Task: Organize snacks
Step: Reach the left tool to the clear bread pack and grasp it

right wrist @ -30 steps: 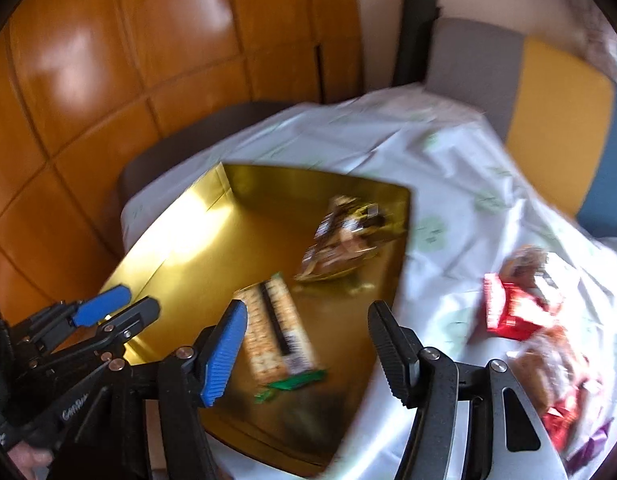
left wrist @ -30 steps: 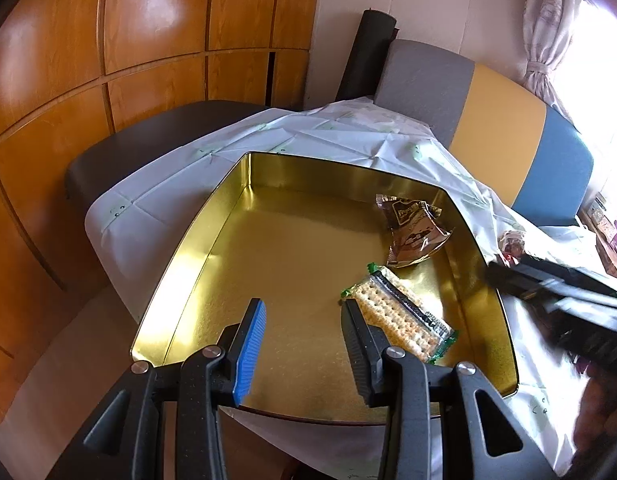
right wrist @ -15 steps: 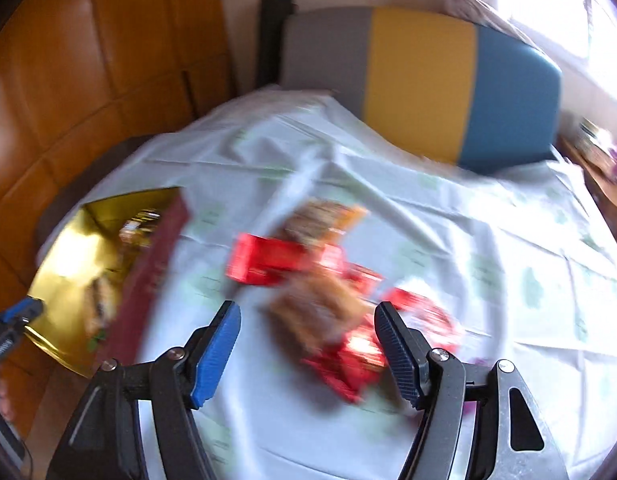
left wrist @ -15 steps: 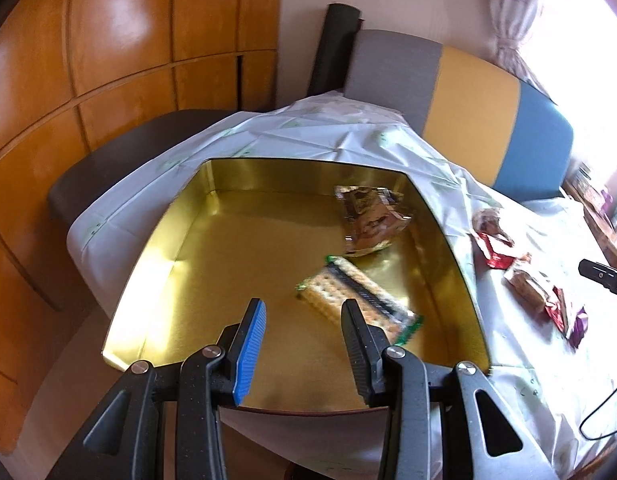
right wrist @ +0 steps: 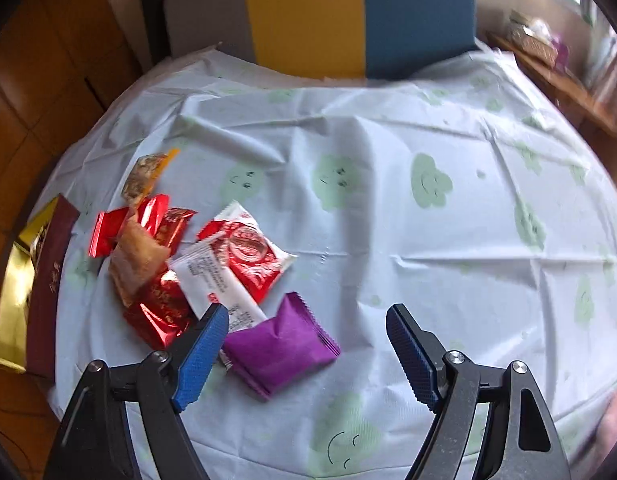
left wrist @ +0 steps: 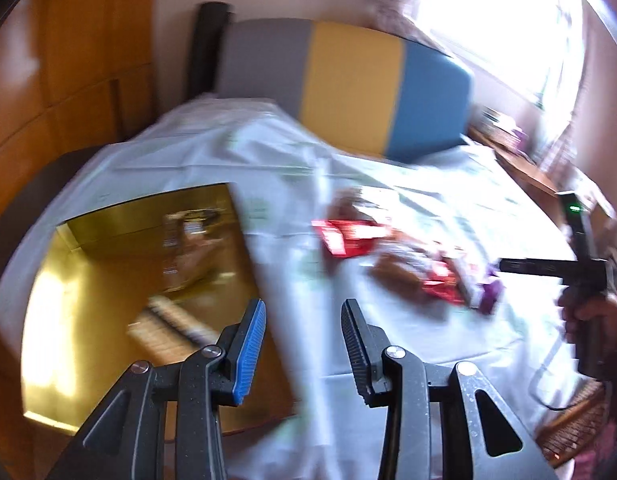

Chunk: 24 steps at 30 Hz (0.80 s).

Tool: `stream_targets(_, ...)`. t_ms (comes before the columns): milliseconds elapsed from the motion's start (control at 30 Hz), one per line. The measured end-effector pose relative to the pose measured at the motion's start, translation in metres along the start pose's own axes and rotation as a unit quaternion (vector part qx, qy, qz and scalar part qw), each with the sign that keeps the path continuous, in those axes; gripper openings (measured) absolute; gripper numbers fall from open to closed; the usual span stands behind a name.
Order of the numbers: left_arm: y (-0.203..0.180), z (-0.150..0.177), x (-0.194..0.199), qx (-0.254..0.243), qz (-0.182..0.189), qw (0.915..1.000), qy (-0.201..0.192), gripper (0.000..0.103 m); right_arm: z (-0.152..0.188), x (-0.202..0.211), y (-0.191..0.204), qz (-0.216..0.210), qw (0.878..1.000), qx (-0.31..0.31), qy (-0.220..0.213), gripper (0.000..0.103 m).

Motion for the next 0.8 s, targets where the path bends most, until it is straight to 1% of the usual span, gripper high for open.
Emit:
stream_targets(33,-0.012,-0.002,-0.007,-0.003,0.016,0.9998,0.011,0.040,0.000,-0.002,-0.003,0.002,1.000,-0.011,0.006,0.082)
stream_targets(100,-0.033,-0.004,-0.022,-0.004,0.041,0.9986,0.034,0.041,-0.002,-0.002,-0.008,-0.010,1.000,-0.028,0.005,0.081)
stream_targets(200,-0.060,-0.003,-0.047,-0.008,0.064,0.9957,0.067,0.041,-0.003,0.000,-0.006,-0.015,0.999,-0.034,0.006,0.082)
stream_targets(267,-0.077,-0.002,-0.068,0.001,0.081,0.9923,0.094,0.041,-0.003,0.004,-0.002,-0.021,0.999,-0.030,0.003,0.082)
stream_targets(333,-0.086,-0.003,-0.086,0.011,0.084,0.9899,0.114,0.045,-0.004,0.006,0.001,-0.023,0.999,-0.027,0.001,0.082)
stream_targets(400,-0.090,-0.002,-0.102,0.032,0.087,0.9871,0.131,0.054,-0.005,0.008,0.003,-0.023,0.999,-0.025,-0.001,0.082)
stream_targets(433,-0.090,-0.004,-0.109,0.047,0.088,0.9856,0.137,0.056,-0.006,0.009,0.002,-0.023,0.999,-0.025,-0.002,0.082)
stream_targets(467,-0.092,-0.005,-0.117,0.065,0.092,0.9833,0.143,0.060,-0.006,0.010,0.002,-0.024,0.999,-0.025,-0.003,0.082)
stream_targets(500,-0.093,-0.007,-0.123,0.077,0.095,0.9816,0.147,0.066,-0.006,0.010,0.002,-0.024,0.999,-0.025,-0.002,0.082)
stream_targets(567,-0.093,-0.011,-0.136,0.112,0.098,0.9767,0.154,0.071,-0.006,0.009,0.004,-0.022,1.000,-0.021,0.002,0.083)
stream_targets(633,-0.090,-0.016,-0.145,0.142,0.099,0.9719,0.159,0.073,-0.004,0.005,0.004,-0.017,1.000,-0.016,0.011,0.084)
stream_targets(733,-0.086,-0.022,-0.157,0.177,0.089,0.9667,0.162,0.077,-0.002,0.001,0.002,-0.015,1.000,-0.018,0.021,0.084)
stream_targets(800,-0.085,-0.024,-0.165,0.196,0.090,0.9618,0.168,0.077,0.000,-0.003,0.003,-0.022,0.999,-0.018,0.033,0.096)
Point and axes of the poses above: each gripper's, at about its wrist camera, not at the fingertips, and x roughly against the way its jaws point, y to its left, z to its underside, the point moved 8 cm from there along -x, roughly the way its jaws point, and after that the axes turned 1 degree about -y, right-handed, at the moved point
